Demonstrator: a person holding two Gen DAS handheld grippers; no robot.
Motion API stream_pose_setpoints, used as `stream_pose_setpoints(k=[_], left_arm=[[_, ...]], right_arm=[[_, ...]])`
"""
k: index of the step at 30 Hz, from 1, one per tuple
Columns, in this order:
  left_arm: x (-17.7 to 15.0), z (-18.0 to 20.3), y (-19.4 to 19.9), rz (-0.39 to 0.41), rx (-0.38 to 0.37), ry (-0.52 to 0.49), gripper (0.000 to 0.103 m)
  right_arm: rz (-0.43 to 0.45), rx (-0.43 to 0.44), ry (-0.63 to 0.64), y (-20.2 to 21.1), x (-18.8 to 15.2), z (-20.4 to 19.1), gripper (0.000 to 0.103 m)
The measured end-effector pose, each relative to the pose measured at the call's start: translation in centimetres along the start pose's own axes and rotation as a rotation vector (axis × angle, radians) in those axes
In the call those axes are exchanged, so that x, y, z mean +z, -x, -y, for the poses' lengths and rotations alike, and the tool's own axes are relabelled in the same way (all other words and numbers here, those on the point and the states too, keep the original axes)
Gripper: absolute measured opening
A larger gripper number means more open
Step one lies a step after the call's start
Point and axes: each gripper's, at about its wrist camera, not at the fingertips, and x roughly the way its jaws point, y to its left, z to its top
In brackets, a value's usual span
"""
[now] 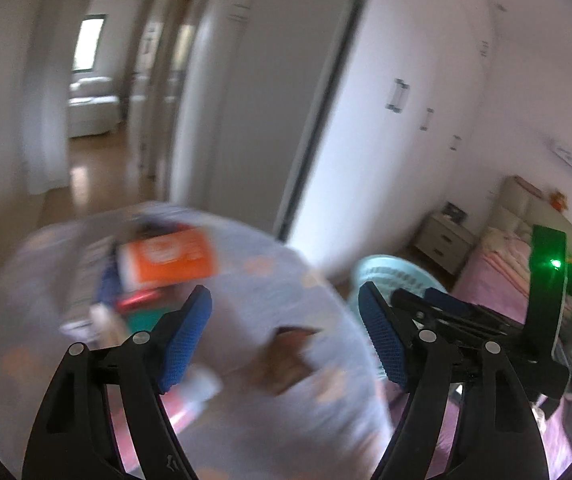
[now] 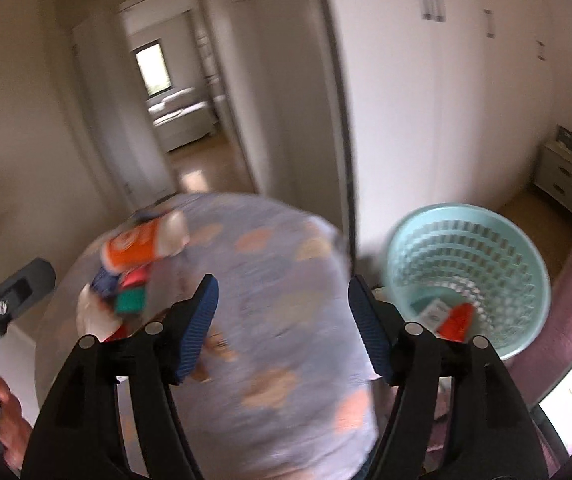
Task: Collect trash
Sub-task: 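Grasp the folded brown paper with the right tool while the left tool grasps the pink yogurt bottle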
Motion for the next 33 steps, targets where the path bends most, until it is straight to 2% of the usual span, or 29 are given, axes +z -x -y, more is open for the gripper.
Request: stream_pose_setpoints(k=[5, 10, 16, 24, 25, 27, 30, 33], left_arm=[[-1.7, -4.8, 1.9, -0.009, 0.072, 0.074, 0.074], [-3.9, -9.3, 2.2, -0.076, 0.118, 0.130, 0.074], [-7.0, -11.9, 1.0, -0.172, 0.097, 0.140, 0.074], [-9.0, -12.9, -1.1, -0.264, 0.070, 0.118, 0.077], [-9.1, -12.8, -1.3, -0.274, 0.063, 0.113, 0.077], [-9.4, -12.5, -1.6, -0.286, 0.054, 0.104, 0.077], [-9.8, -12.1, -1.9, -0.302, 0.047, 0.082, 0.077], [-10.2, -11.7, -1.9, -0.320, 0.047, 0.065, 0.077]], right_arm=[[-0.048, 0.080, 0.063, -2.1, -1.9, -4.1, 0.072], [-0.091, 0.090, 0.122, -4.4, -2.9, -6.7, 0.076], [-0.142, 0.079, 0.152, -7.6, -3.3, -7.7, 0.076], [-0.161, 0.088, 0.173, -8.5, -3.9, -7.6, 0.076], [-0.167, 0.099, 0.168, -8.7, -3.9, -7.5, 0.074], [-0.184, 0.127, 0.166, -8.9, -4.0, -7.5, 0.056], [-0.191, 0.125, 0.187, -9.2, -4.4, -7.8, 0.040], [-0.174, 0.112, 0.212, -8.7, -4.6, -8.1, 0.032]])
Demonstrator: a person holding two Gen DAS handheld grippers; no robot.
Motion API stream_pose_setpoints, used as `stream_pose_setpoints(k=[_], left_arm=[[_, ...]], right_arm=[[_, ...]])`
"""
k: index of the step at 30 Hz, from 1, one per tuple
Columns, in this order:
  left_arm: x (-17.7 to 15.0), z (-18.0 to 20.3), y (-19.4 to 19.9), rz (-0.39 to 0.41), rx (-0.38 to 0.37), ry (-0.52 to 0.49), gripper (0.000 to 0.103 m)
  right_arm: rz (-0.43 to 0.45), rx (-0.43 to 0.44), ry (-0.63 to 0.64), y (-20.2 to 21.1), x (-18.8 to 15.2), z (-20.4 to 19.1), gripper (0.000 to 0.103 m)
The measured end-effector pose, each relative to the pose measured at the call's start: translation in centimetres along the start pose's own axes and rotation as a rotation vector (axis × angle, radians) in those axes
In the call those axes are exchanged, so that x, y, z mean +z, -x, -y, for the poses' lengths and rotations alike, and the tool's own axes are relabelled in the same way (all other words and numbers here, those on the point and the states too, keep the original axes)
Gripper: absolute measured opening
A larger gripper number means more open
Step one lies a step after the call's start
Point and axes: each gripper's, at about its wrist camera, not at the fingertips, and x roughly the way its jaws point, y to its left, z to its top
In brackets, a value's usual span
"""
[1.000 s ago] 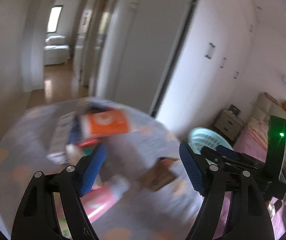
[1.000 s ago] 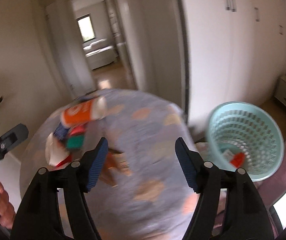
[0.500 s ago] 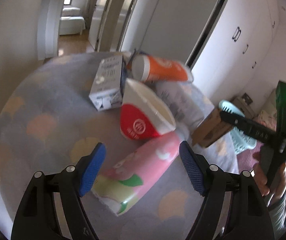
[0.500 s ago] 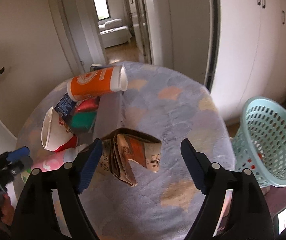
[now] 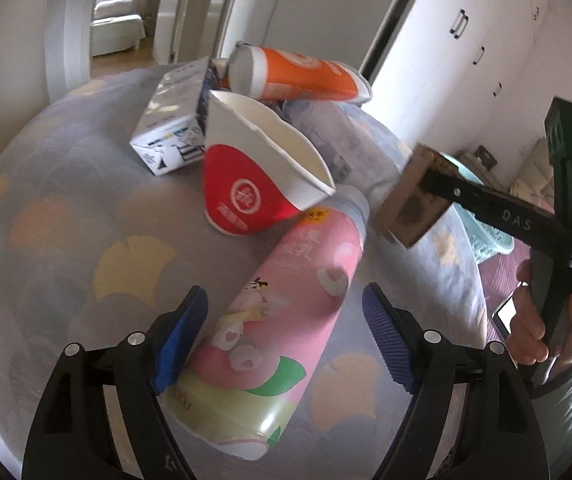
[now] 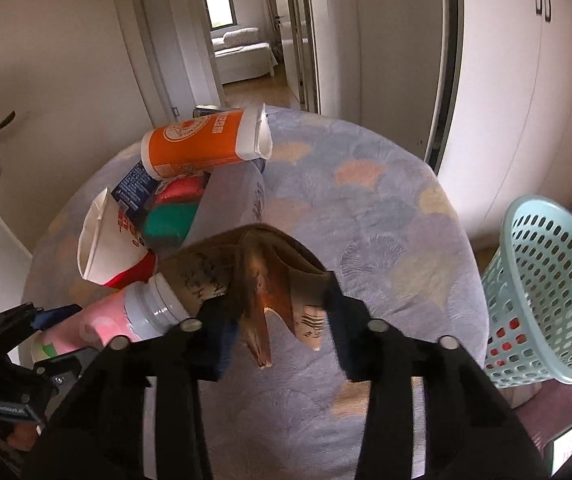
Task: Collect trash
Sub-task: 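Grasp the folded brown paper with the right tool while the left tool grasps the pink yogurt bottle, then carry both items over the blue basket and open both tools to drop them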
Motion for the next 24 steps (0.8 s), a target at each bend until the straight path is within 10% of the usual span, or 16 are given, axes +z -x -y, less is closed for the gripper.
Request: stream_pose_setpoints(k=[8, 12, 24], left_arm=[[-0.7, 2.5, -0.8, -0.049, 0.062, -0.041, 0.077], [-0.7, 3.3, -0.9, -0.045, 0.077, -0.049, 0.054], [-0.8, 5.9, 0.3, 0.008, -0.084, -0.048, 0.047]], right_arm=[[0.009, 0.011, -0.011, 0.8, -0.7, 0.1, 0.027], [0.028, -0.001, -0.011, 1.7, -0.8, 0.4, 0.027], [0.075, -0.010, -0.051, 4.4, -0.9, 2.5, 0.027]])
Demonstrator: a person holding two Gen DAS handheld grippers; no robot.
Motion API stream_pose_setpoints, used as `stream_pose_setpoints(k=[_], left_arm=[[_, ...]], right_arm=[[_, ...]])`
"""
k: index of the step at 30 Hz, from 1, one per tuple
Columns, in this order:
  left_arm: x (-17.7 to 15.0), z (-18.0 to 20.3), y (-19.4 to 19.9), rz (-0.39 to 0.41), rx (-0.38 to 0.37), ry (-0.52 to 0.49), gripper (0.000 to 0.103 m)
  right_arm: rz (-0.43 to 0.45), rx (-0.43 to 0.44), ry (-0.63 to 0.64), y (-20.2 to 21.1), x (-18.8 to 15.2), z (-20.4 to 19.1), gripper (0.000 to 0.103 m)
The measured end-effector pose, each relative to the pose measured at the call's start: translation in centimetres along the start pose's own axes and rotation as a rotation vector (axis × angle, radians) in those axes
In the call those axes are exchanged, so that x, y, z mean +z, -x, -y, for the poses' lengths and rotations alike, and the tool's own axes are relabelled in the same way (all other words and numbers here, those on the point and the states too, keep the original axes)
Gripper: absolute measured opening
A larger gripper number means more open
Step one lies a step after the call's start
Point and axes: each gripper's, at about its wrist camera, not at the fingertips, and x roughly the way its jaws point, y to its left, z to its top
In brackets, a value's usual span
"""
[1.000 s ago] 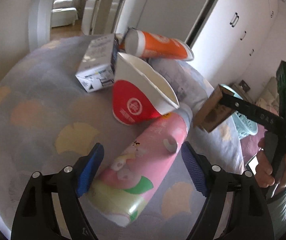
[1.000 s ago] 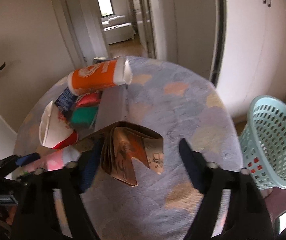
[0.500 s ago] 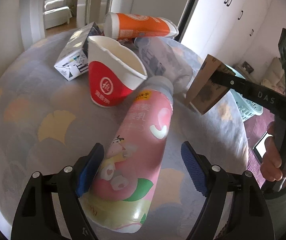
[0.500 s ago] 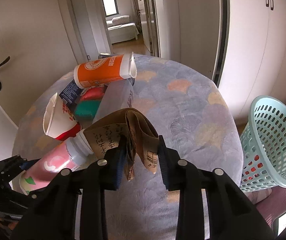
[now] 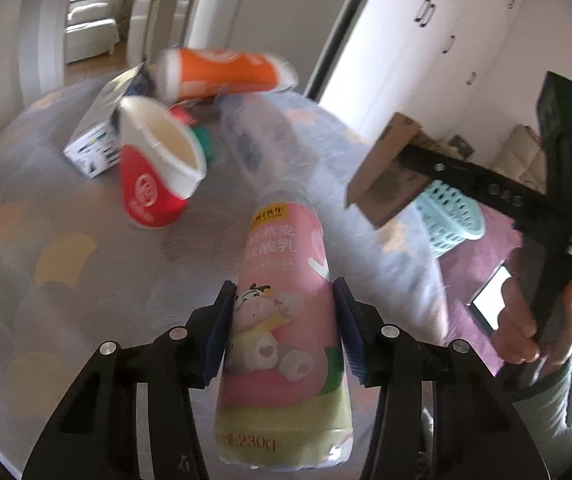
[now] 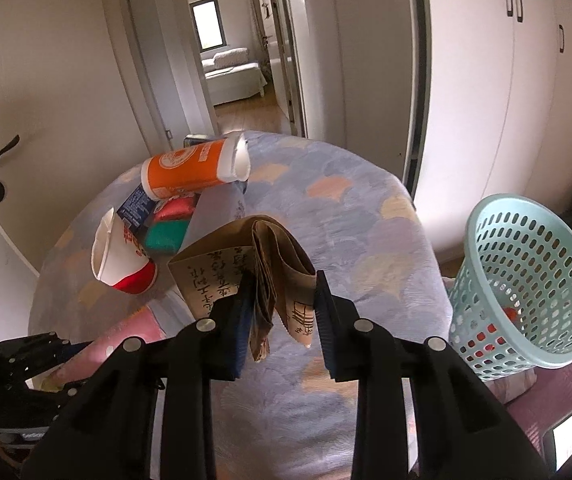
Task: Collect trash
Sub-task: 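Carry both items over the blue basket and open both tools to drop them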
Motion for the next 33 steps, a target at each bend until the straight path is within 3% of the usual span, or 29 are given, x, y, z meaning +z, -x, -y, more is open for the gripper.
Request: stream_pose_setpoints(k=[21, 33], left_arm=[[4.6, 7.7, -0.1, 0.098, -0.117, -0.146, 0.047], [10.2, 14.3, -4.6, 0.109, -0.184, -0.238, 0.047]], right_arm=[[0.125, -0.099, -0.081, 5.6, 1.7, 5.4, 0.027], [0.197, -0.237, -0.283, 8.5, 3.3, 14.1, 0.026]])
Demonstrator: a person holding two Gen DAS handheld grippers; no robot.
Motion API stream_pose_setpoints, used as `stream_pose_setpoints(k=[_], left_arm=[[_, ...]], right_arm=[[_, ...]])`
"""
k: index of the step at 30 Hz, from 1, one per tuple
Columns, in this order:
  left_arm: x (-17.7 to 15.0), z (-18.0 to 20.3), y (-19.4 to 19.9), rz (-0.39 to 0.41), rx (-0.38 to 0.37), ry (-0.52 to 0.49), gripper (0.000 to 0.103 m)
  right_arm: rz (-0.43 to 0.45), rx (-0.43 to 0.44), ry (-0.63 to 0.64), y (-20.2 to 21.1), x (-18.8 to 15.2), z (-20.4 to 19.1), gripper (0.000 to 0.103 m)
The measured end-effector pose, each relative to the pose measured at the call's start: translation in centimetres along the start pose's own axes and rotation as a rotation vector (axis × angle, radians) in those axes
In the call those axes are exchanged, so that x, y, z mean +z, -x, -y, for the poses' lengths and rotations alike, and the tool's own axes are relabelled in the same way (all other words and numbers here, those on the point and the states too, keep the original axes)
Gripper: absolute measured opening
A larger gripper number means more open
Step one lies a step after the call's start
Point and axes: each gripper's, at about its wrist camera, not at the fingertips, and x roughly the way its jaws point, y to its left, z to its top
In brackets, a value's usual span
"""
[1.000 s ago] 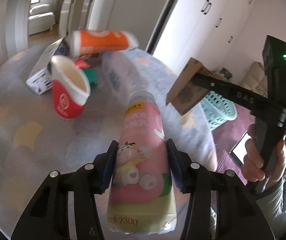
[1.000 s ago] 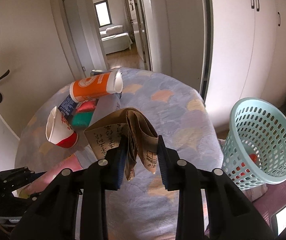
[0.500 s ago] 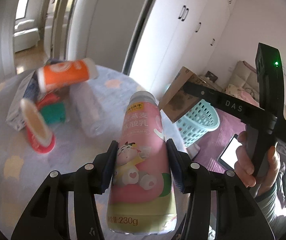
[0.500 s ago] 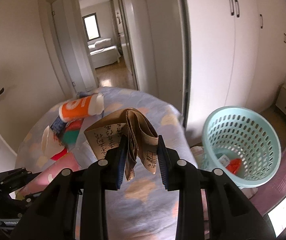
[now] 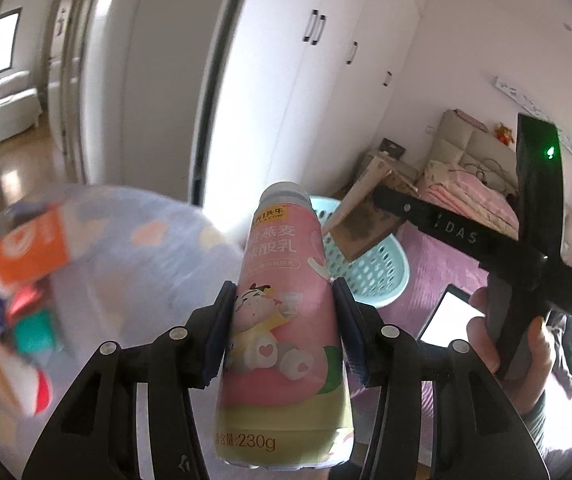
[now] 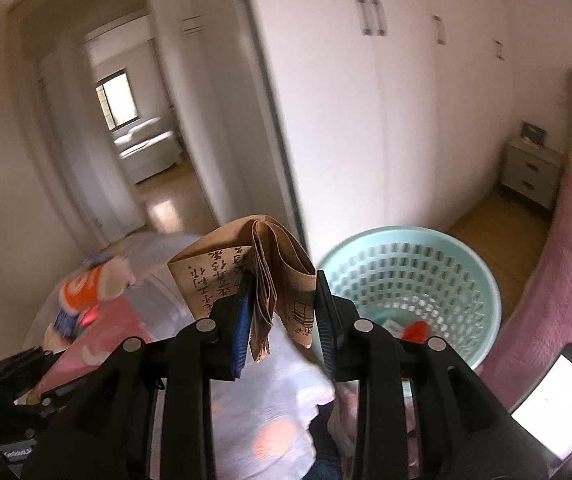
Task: Collect trash
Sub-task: 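Carry both items over the blue basket and open both tools to drop them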
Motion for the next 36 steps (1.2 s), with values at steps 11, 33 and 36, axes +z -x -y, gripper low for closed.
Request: stream_pose_setpoints(k=[11, 33, 36], left_arm=[[5.2, 4.8, -9.0, -0.046, -0.092, -0.039, 0.047], [5.0, 5.3, -23.9, -0.241, -0.087, 0.062, 0.068], [5.2, 5.1, -22.8, -0.225, -0.093, 0.055, 0.068]], right_arm=[[-0.017, -0.169, -0.202, -2.1, 1.9, 9.3, 0.027], [-0.126, -0.264, -0.345, -6.3, 0.6, 17.7, 0.034], [-0.140, -0.256, -0.361, -6.5, 0.4, 17.6, 0.036]])
